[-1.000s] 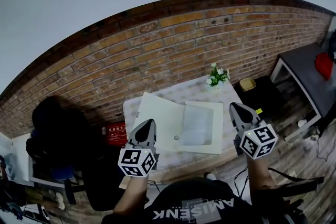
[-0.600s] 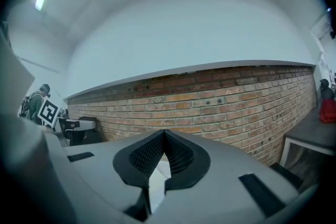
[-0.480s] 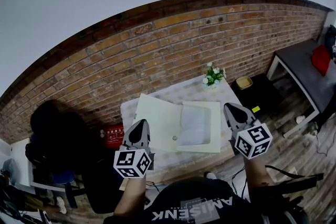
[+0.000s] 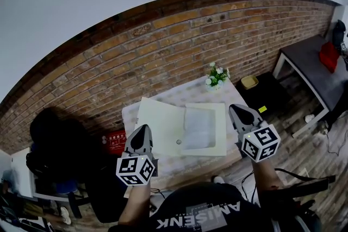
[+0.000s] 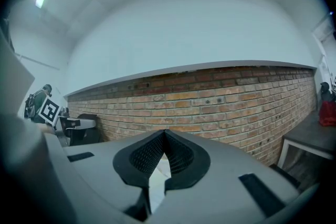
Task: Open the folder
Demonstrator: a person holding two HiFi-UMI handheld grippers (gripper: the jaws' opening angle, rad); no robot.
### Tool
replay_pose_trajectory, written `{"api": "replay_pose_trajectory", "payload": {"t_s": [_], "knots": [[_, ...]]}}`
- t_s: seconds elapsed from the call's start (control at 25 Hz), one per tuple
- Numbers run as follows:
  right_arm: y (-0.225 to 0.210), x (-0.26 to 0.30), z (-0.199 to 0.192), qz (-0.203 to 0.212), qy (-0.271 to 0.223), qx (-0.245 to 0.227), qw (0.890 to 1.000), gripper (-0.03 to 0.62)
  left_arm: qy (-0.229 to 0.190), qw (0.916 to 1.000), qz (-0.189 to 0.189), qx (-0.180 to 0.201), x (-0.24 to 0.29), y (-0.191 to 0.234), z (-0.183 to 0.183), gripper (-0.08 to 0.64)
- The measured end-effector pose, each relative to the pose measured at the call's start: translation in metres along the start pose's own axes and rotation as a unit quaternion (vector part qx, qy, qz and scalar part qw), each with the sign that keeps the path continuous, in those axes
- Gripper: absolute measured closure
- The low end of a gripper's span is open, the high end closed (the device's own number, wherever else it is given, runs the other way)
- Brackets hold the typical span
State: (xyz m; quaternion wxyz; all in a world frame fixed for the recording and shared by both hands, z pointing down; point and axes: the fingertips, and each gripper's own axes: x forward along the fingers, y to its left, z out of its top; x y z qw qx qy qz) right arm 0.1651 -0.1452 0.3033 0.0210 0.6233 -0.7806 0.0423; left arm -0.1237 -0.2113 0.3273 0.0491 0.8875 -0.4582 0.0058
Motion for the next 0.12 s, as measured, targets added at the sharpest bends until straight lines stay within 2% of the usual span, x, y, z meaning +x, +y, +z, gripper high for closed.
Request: {"api": "replay_pose_trajectory", "payload": {"t_s": [0.12], "knots": [[-0.0007,0.0000,0.0040,0.001,-0.001,-0.004,1.000,0.551,0.000,1.0000,0.001,-0.002,0.0001,-0.0018,0.0006,0.548]]}}
